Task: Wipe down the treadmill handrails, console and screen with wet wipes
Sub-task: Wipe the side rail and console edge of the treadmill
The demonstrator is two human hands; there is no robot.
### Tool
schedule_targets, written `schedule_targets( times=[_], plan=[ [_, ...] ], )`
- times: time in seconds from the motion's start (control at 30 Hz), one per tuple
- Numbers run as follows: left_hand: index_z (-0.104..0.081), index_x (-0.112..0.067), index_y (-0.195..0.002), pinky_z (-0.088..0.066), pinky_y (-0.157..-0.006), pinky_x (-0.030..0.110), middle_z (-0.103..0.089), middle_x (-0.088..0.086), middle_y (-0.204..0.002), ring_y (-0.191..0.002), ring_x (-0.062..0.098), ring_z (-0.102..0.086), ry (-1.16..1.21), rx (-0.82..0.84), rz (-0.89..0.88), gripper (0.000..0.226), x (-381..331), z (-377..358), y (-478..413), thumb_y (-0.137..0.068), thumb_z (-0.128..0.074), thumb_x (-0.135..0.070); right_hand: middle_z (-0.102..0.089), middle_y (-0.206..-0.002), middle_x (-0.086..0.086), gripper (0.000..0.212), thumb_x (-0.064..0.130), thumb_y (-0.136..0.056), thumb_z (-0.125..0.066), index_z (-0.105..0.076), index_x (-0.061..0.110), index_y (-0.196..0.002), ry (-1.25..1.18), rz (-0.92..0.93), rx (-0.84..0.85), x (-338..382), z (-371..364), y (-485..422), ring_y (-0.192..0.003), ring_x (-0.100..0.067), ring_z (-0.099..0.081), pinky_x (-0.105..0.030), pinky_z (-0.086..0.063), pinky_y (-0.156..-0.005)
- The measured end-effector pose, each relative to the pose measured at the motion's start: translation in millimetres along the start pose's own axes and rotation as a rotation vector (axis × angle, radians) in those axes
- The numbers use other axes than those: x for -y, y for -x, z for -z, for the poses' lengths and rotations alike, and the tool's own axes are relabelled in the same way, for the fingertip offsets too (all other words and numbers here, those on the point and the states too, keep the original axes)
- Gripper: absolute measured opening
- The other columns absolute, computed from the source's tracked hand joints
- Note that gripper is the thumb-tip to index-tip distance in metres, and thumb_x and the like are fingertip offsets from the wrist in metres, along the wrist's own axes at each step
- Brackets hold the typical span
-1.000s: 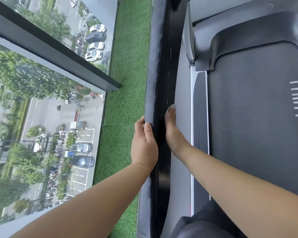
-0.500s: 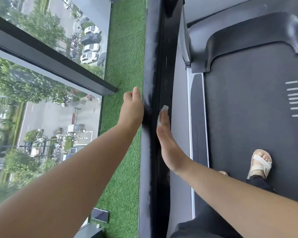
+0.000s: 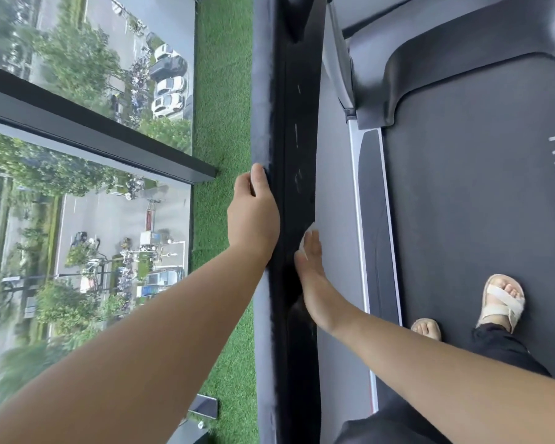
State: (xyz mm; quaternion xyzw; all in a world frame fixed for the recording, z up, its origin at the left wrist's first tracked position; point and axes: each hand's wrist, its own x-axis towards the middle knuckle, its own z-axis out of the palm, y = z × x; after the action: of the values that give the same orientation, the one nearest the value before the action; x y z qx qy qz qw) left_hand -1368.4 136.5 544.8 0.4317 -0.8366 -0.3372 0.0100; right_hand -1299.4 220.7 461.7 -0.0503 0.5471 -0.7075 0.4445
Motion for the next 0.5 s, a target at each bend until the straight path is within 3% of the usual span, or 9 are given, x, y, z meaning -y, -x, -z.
schedule_targets(
  times=[0.13,0.23,0.3,0.43,0.5],
  plan=[
    [-0.05,-0.022,-0.124,-0.032,-0.079,0.026,-0.056,-0.008,-0.099,-0.092,0.014,-0.05,-0.02,-0.014,-0.017,0.044,0.3,-0.4,-0.6,-0.1,-0.024,-0.048,0.038,-0.144,0.027,0.071,0.074,-0.086,-0.011,0.027,0.041,-0.137,0.158,0.254,0.028,-3.6,-13.5,11.7,-0.132,0.01,0.033,-0.013,0.02,-0.109],
    [-0.05,-0.022,-0.122,-0.03,-0.079,0.026,-0.052,-0.012,-0.092,-0.091,0.014,-0.048,-0.033,-0.01,-0.012,0.043,0.5,-0.6,-0.4,-0.1,-0.023,-0.048,0.038,-0.142,0.028,0.061,0.063,-0.093,-0.013,0.024,0.042,-0.136,0.093,0.096,-0.005,-10.5,1.5,-3.1,-0.13,0.011,0.032,-0.03,0.015,-0.117],
    [-0.05,-0.022,-0.122,-0.03,-0.08,0.027,-0.054,-0.009,-0.098,-0.095,0.016,-0.048,-0.041,-0.013,-0.016,0.044,1.2,-0.7,-0.7,-0.1,-0.023,-0.048,0.034,-0.14,0.028,0.06,0.058,-0.092,-0.012,0.024,0.04,-0.136,0.036,0.014,-0.041,-3.7,1.7,-8.1,-0.128,0.012,0.031,-0.036,0.012,-0.118],
    [-0.049,-0.02,-0.126,-0.032,-0.083,0.029,-0.057,-0.002,-0.11,-0.101,0.018,-0.05,-0.047,-0.016,-0.036,0.047,1.2,-1.4,-2.3,-0.1,-0.022,-0.048,0.036,-0.146,0.025,0.066,0.074,-0.087,-0.013,0.025,0.047,-0.134,0.132,0.305,-0.024,0.1,-14.2,1.6,-0.134,0.007,0.031,-0.028,0.017,-0.113],
    [-0.049,-0.021,-0.126,-0.031,-0.082,0.028,-0.056,-0.003,-0.108,-0.1,0.018,-0.049,-0.035,-0.007,-0.032,0.046,0.9,-1.0,-2.2,-0.1,-0.023,-0.049,0.034,-0.148,0.025,0.062,0.072,-0.088,-0.012,0.023,0.048,-0.133,0.119,0.25,-0.02,-4.8,-5.3,-3.8,-0.135,0.008,0.029,-0.027,0.016,-0.115]
  ],
)
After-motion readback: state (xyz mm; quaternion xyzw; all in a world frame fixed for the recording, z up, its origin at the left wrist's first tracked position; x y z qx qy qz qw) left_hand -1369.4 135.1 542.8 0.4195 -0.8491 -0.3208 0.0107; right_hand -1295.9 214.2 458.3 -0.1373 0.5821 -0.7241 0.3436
